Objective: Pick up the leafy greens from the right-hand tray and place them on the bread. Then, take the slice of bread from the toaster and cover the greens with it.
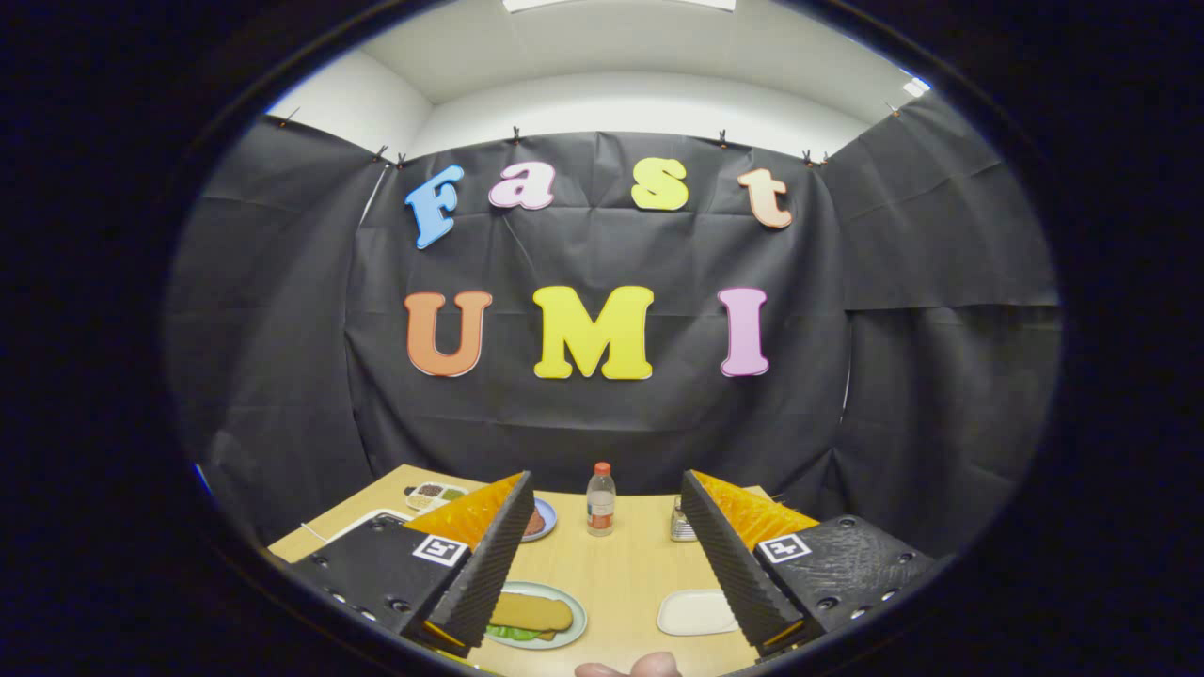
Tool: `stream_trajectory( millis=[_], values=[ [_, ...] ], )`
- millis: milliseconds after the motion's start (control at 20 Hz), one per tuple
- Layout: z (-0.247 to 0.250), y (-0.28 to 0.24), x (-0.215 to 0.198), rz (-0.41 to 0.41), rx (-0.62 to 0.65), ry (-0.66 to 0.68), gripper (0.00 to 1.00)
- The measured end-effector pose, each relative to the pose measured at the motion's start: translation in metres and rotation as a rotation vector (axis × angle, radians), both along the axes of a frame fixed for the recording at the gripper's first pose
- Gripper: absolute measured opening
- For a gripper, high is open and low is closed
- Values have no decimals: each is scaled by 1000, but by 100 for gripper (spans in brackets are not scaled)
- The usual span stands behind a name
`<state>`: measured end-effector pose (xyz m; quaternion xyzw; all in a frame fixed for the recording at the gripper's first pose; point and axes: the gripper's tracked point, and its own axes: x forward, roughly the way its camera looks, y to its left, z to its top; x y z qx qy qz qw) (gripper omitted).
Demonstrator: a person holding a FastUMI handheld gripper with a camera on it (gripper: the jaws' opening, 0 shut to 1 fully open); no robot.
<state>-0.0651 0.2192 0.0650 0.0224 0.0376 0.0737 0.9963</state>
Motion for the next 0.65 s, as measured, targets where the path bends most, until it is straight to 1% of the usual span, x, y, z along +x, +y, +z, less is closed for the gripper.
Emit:
stream_trajectory(
  millis=[300,400,650],
  values=[
    [5,18,2,22,-24,10,96],
    [3,18,2,7,-39,18,96],
    [3,37,-2,24,-31,19,96]
  ],
)
